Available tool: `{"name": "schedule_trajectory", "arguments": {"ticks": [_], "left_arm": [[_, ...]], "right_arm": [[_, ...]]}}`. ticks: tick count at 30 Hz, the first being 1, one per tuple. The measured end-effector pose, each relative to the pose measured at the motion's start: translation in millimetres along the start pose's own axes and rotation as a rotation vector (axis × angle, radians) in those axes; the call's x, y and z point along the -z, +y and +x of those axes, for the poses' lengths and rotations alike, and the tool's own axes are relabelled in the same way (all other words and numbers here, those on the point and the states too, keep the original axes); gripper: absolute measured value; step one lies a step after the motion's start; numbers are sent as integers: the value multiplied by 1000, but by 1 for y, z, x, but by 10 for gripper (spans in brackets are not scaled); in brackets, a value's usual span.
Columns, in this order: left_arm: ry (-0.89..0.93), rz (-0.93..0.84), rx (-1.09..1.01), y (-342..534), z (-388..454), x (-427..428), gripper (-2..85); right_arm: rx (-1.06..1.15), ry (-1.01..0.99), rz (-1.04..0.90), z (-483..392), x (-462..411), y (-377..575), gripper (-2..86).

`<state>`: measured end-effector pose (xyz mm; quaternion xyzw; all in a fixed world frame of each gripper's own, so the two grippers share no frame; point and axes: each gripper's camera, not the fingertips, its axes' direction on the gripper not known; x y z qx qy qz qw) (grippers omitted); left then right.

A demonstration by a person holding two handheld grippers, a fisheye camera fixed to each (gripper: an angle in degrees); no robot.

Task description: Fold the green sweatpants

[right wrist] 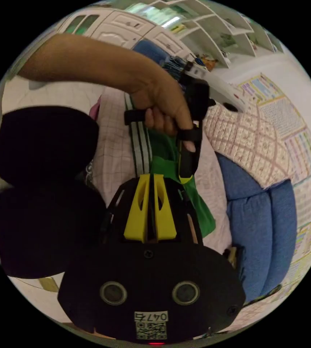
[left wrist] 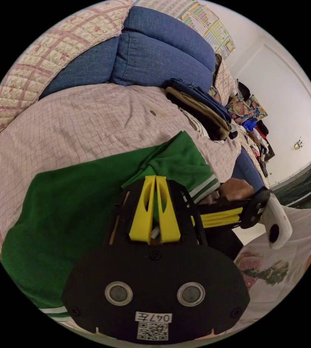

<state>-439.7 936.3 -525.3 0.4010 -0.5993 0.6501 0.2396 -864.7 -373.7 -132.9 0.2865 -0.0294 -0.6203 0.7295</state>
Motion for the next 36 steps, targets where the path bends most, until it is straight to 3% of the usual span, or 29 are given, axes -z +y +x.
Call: {"name": "schedule_trajectory", "arguments": {"ticks": [5,11,17,19,23,28,31,36], "left_arm": [[-67,11,-30,16,-15,1,-10],[-84,20,-46,55,-26,-40,-10],[-83,31,17,62,-62,-110,-10],[-98,105,104,87,-82,-113,-9],[-200,316,347,174,-122,-89,-7],[-426,679,851,339,-206,-76,52],[-423,673,874,340,-242,-113,114],[-406,681,899,305,-300,-190,143]], "right_arm": [[-67,-69,-2,30,8,12,24],[-328,-181,145,106,17,39,27],[-241,-281,-16,128,-50,16,66],[-225,-278,-101,125,-79,15,79],[-259,-301,-80,136,-86,21,85],[-237,-285,-95,140,-94,17,86],[-249,-288,-88,145,-97,19,85],[-262,-282,-85,150,-98,19,84]]}}
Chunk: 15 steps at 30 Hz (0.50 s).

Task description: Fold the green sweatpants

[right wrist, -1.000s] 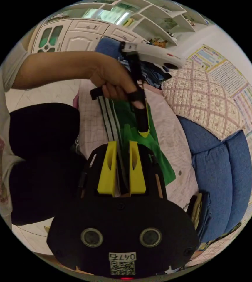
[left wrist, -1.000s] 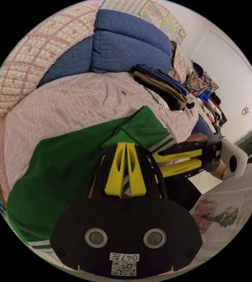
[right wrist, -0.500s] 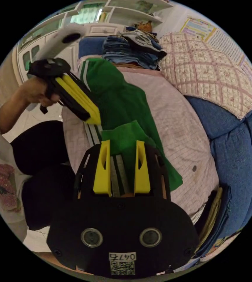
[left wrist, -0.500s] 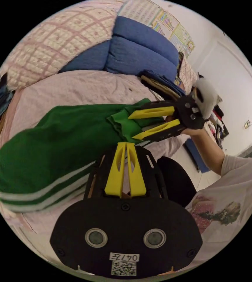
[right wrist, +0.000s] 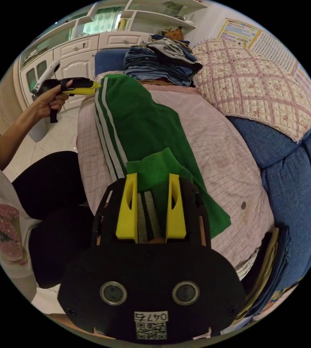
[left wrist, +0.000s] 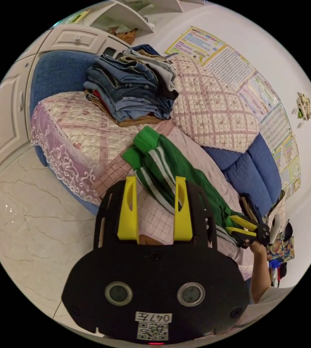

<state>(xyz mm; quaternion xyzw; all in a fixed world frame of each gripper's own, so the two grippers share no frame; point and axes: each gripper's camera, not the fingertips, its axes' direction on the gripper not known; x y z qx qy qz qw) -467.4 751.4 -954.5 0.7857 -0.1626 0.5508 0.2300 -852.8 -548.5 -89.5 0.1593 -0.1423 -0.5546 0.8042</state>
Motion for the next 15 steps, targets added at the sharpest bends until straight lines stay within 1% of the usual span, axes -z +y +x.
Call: {"name": "schedule_trajectory", "arguments": {"ticks": [1,5,7,10,14,15], "left_arm": [[16,-3,33,-1,-9,-26,144],[91,2,155,1,-52,-83,136],[135,8,192,9,-76,-111,113],[120,34,148,26,-81,-136,82],[54,71,58,42,-72,-157,72],[30,87,21,46,-67,-163,71]], "right_arm": [[-3,0,1,1,0,-1,84],[-9,-9,6,6,2,-3,84],[-4,-11,4,7,4,-5,84],[11,21,-3,5,11,-11,85],[-31,34,9,5,29,-16,88],[-46,40,37,3,39,-17,89]]}}
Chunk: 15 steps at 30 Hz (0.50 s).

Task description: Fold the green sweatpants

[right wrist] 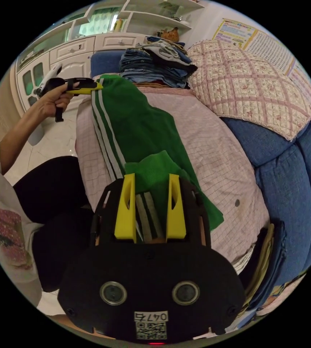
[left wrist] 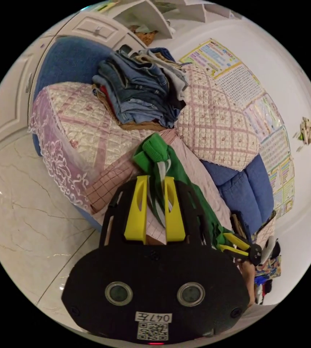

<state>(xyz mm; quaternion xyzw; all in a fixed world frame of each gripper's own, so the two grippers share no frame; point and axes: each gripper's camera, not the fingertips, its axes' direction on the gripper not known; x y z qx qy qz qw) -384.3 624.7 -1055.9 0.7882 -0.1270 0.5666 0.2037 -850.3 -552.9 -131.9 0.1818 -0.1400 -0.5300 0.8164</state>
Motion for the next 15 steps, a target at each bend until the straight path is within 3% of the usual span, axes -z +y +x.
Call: {"name": "schedule_trajectory", "arguments": {"ticks": [3,10,15], "left_arm": [[-62,56,-120,14,22,-11,67],[-111,177,-450,48,87,-18,55],[-74,176,-486,37,64,-29,53]], "right_arm": [[-6,28,99,-13,24,-3,78],[50,15,37,-23,23,-29,74],[162,69,37,-54,30,-32,27]]}}
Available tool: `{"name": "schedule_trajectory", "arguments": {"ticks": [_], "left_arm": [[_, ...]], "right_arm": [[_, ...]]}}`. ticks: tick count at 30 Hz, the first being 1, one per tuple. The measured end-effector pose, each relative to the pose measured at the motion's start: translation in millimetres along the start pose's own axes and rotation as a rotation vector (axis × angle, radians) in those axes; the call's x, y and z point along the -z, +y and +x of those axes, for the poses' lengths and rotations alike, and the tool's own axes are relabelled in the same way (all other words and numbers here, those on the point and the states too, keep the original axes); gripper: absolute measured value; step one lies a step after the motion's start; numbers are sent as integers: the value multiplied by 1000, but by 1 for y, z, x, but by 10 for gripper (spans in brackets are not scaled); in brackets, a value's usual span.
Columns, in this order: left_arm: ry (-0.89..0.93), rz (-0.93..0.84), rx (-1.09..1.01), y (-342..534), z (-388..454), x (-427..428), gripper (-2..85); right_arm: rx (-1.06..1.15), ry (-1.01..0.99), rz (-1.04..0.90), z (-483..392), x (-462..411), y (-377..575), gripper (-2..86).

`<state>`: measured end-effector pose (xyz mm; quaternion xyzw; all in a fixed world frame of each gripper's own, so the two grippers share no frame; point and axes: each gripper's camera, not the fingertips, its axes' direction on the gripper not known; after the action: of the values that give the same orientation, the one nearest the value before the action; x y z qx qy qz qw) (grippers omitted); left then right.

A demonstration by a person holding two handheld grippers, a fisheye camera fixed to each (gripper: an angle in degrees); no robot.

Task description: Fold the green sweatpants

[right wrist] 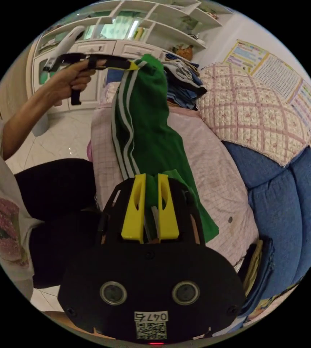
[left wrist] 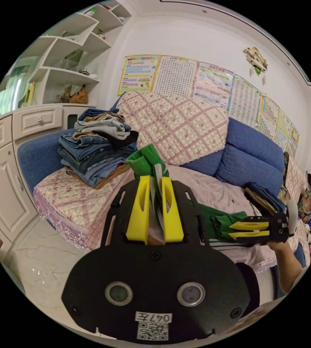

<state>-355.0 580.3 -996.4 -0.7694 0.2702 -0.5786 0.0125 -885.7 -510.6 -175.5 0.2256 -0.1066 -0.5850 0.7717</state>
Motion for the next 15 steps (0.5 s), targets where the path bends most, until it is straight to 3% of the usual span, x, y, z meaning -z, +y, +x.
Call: {"name": "schedule_trajectory", "arguments": {"ticks": [8,15], "left_arm": [[23,-27,30,-13,-98,-16,51],[141,-78,190,-62,-256,-42,49]], "right_arm": [[54,45,-83,-23,-15,-20,27],[-12,-13,-88,-7,-3,-36,7]]}}
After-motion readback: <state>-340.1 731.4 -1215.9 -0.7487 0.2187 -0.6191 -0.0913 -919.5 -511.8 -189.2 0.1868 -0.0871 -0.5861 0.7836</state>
